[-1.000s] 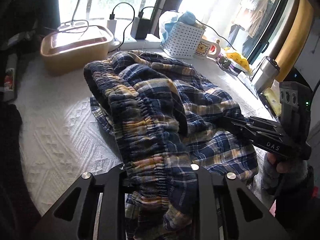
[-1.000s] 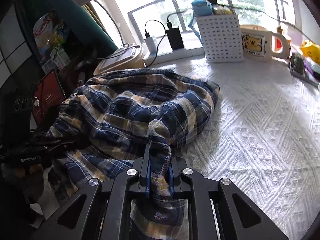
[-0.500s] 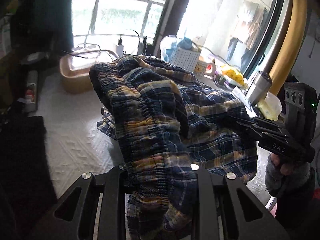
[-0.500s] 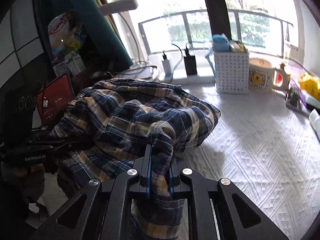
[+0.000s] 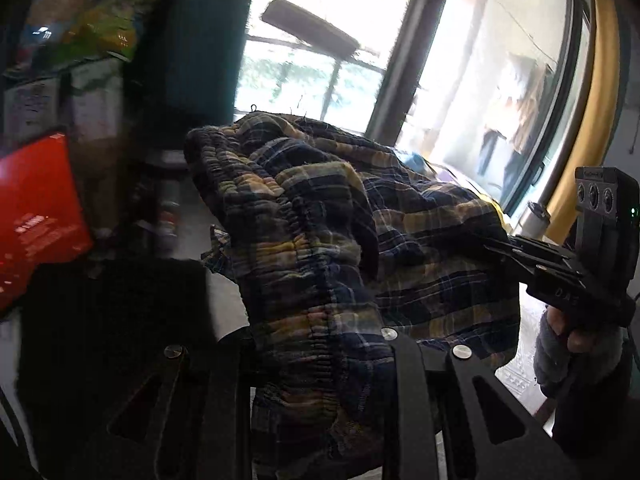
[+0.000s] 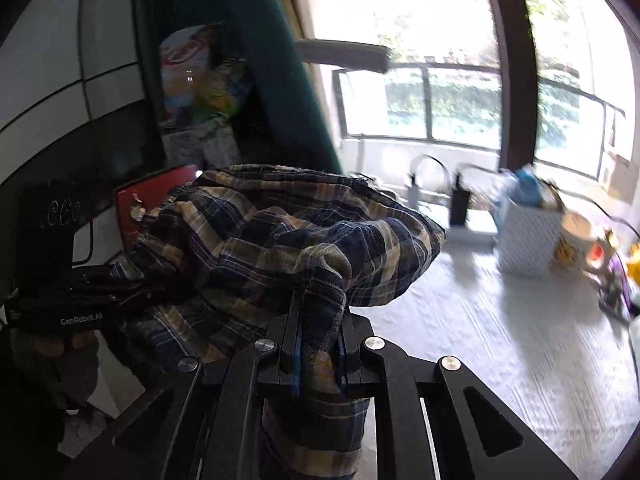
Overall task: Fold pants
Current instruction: 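Lift the folded pants with both grippers and carry them toward the red tablet, then lower the pants beside the red tablet and open both grippers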
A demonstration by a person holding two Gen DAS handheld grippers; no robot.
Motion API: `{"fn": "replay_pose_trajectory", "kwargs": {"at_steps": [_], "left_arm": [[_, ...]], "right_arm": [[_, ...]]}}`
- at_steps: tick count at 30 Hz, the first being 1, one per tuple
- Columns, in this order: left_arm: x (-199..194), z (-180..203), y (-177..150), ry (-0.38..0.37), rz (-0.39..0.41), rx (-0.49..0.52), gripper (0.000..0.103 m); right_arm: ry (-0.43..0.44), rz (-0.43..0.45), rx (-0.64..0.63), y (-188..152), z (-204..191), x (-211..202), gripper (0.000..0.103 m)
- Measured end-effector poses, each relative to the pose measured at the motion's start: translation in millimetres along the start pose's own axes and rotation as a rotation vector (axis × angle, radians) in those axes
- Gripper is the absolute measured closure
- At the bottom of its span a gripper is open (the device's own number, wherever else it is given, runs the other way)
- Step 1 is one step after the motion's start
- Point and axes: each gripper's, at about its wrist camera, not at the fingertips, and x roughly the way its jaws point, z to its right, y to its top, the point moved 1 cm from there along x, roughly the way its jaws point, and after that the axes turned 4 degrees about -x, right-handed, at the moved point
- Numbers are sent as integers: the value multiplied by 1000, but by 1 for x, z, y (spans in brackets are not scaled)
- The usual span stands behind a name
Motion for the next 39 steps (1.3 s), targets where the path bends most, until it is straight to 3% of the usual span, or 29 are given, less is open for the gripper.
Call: {"fn": "replay_pose_trajectory", "kwargs": {"at_steps": [9,14,18,21,24,25,27,29,31,34,36,37,38,39], "left_arm": [[-44,-58,11,120,49,20,81],[-38,-96,0,199,-13,6,81],[-16,-134,-24,234,-102,-68,78],[4,-159,-49,254,-197,-112,70],[12,-175,-68,268,-240,-160,47],[9,-178,-71,273,-233,-170,40],[-1,-180,-73,282,-208,-160,39],[-11,-180,-71,303,-191,-134,33],[-18,-178,-68,347,-179,-106,30],[-26,-172,-51,376,-133,-50,30],[-31,-157,-34,352,-75,-7,30],[-30,-150,-26,332,-54,11,30],[-30,-146,-19,316,-40,28,30],[-29,-140,-16,297,-31,51,30]], "right_arm": [[94,9,-27,31,-60,42,90],[138,-38,-50,30,-94,78,90],[176,-112,-40,12,-110,117,90],[199,-176,-4,-6,-113,143,90],[192,-248,-14,-31,-115,169,90],[184,-275,-24,-38,-115,175,85],[177,-302,-14,-48,-108,178,67],[174,-299,9,-55,-95,170,42],[163,-297,38,-58,-78,159,37],[100,-273,58,-55,-55,144,37],[66,-232,53,-48,-45,135,38],[62,-200,36,-38,-44,130,47],[60,-182,21,-31,-42,134,64],[63,-161,-2,-22,-43,132,68]]}}
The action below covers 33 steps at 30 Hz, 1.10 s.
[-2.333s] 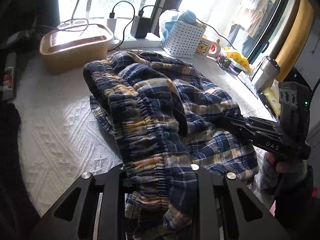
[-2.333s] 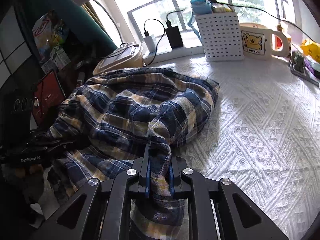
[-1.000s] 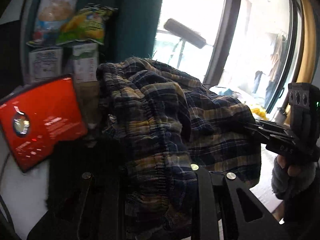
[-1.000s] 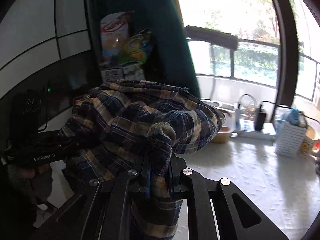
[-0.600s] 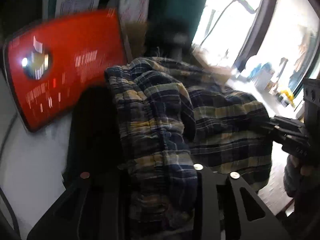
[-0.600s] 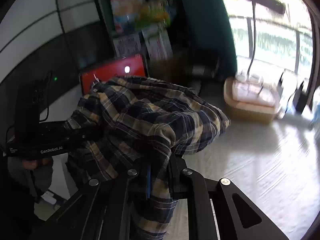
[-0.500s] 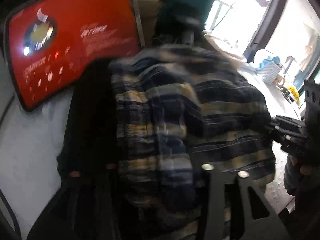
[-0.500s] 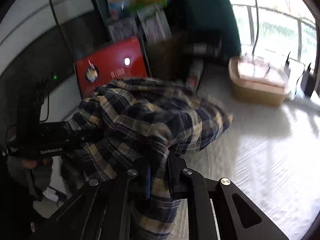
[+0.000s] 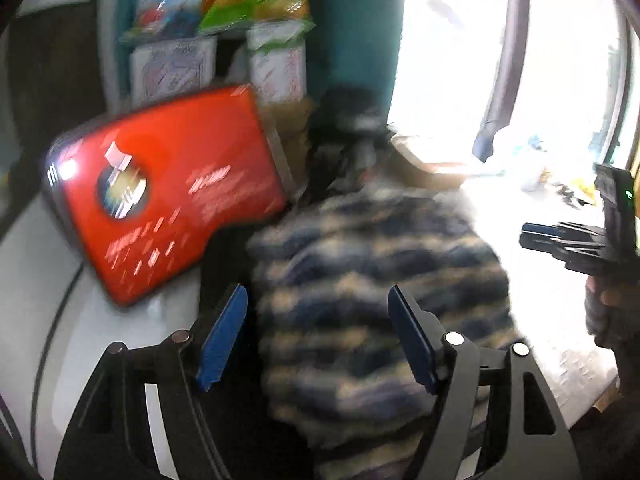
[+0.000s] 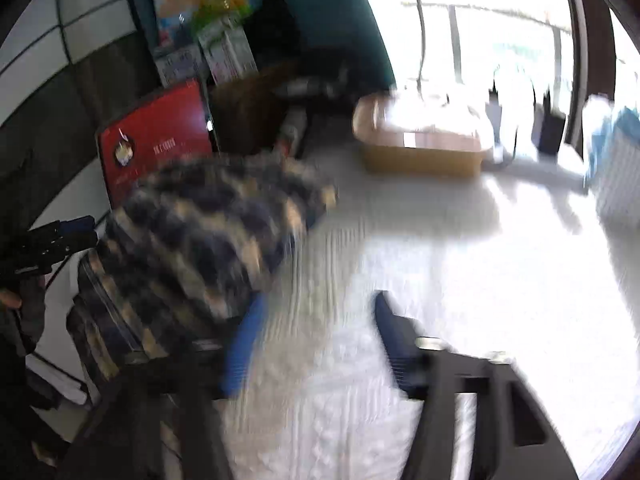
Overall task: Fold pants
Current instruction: 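Lower the pants beside the red tablet and open both grippers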
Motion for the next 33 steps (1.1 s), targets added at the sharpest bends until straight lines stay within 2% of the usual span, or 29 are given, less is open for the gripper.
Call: {"fn": "replay_pose_trajectory", "kwargs": {"at_steps": [3,5,8,10,12,14,16,19,22,25,26,29,31,33], "left_arm": [[21,13,13,-8,-22,48,30],[38,13,14,-31,-52,57,30],[69,8,8,-45,-138,35,30],[88,7,3,-51,-177,39,30],[100,6,-4,-63,-215,47,30],[99,8,-5,-59,-214,65,30],[99,8,-4,-61,-222,74,30],[98,7,-1,-62,-226,68,30],[86,9,7,-57,-196,62,30],[71,9,18,-117,-133,56,30],[71,8,20,-112,-129,57,30],[89,-3,25,-58,-155,38,30],[109,-17,24,-52,-196,-22,30],[119,-25,24,-68,-203,-65,30]], "right_arm": [[67,34,-92,24,-23,3,80],[124,37,-162,33,-45,14,80],[141,-38,-242,28,-69,44,80],[126,-102,-229,19,-65,73,80],[115,-125,-202,13,-53,89,80],[108,-113,-184,13,-43,96,82],[39,-114,-226,17,-40,99,83],[-17,-125,-218,24,-29,104,83],[-19,-125,-172,31,-15,99,83],[-1,-79,-157,43,-16,83,83],[10,-72,-155,46,-16,84,83],[40,-68,-155,57,-20,86,83],[48,-95,-160,59,-25,97,83],[51,-118,-146,58,-28,111,83]]}}
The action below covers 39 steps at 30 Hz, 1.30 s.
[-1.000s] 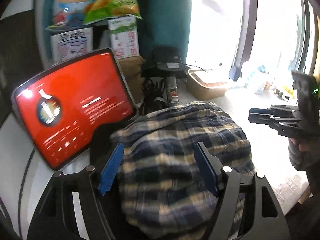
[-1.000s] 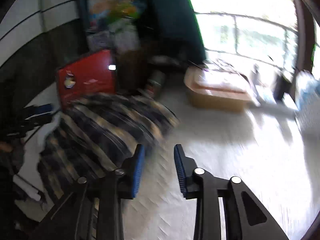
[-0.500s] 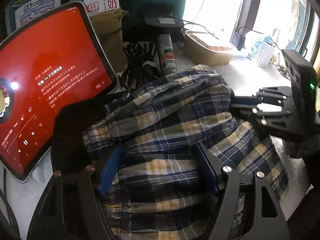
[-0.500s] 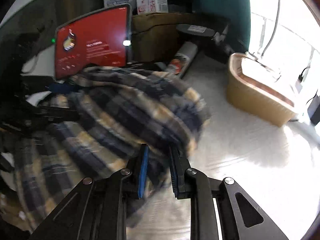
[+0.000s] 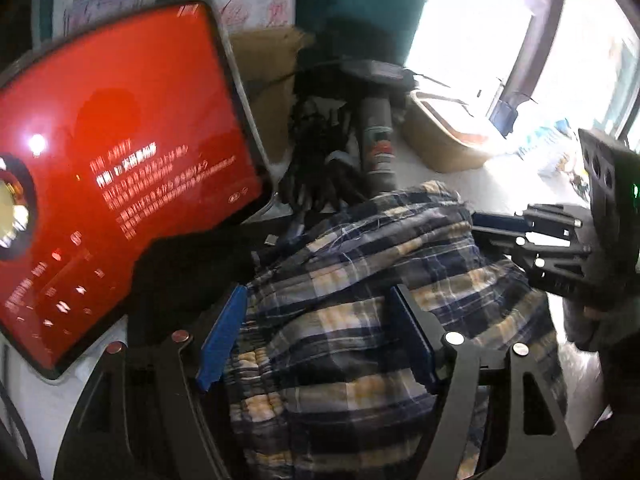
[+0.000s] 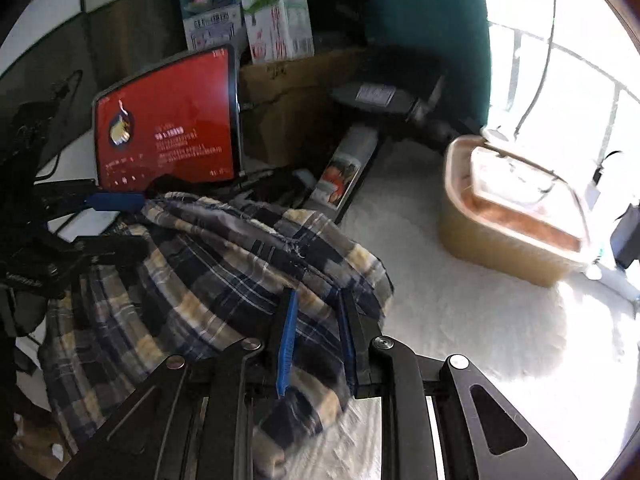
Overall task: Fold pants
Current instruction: 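Lower the pants beside the red tablet and open both grippers, then withdraw both grippers from the placed pants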
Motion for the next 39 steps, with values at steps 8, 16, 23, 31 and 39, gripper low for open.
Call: {"fn": "replay_pose_trajectory", "kwargs": {"at_steps": [8,16,23,31,39], "left_arm": [[-17,1,-1,4,35,-25,30],[-52,32,-20,-5,105,-7,30],[-67,66,-55,-5,134,5,18],[-78,96,-88,-64,169,-1,17],[-92,133,-114,-111,218,32,5]], "right_arm": [[-55,14,30,1,1,-9,83],[-115,27,62,-25,-4,-62,79],[-163,36,118,-63,-4,-99,78],[-213,46,157,-106,-4,-144,40],[-258,80,216,-147,-6,-197,36]]}}
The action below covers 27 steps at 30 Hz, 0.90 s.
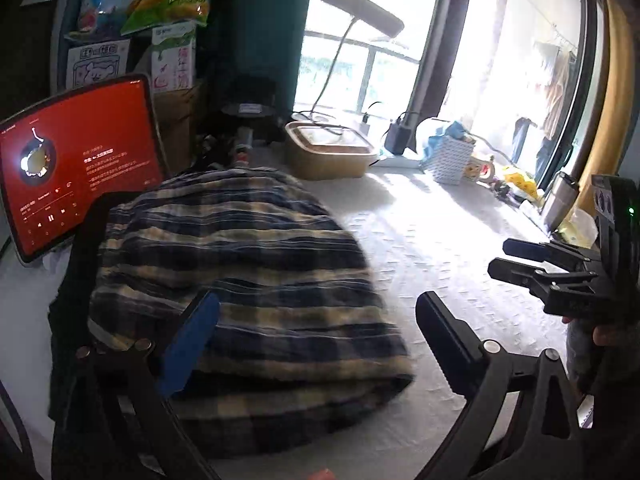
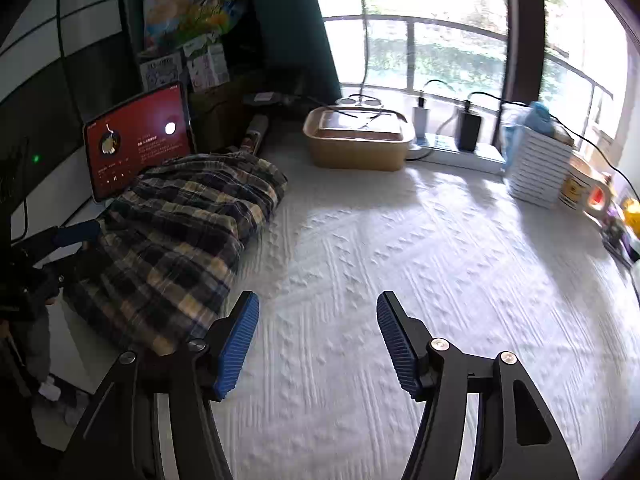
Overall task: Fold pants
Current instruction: 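Withdraw both grippers from the placed pants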
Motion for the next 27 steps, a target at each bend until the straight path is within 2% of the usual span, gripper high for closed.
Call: {"fn": "replay_pose_trajectory", "kwargs": {"at_steps": [4,7,12,16,22,27], "left_arm": [[-9,21,-7,-17,8,9,5],[-18,38,-11,-32,11,49,5],[-43,69,-15,-70,61,122,5],[-61,89,-17,-86,99,139,5],[-82,119,-23,-27,140,184,5],[-104,130,-21,-8,202,154,5]], "right_arm": [[-29,41,17,-11,4,-30,28],[-52,78,26,-20,6,-53,26],[-104,138,48,-31,7,-90,23],[-158,172,47,-41,6,-121,22],[-225,230,46,-52,7,-168,15],[-262,291,45,-60,5,-201,12]]}}
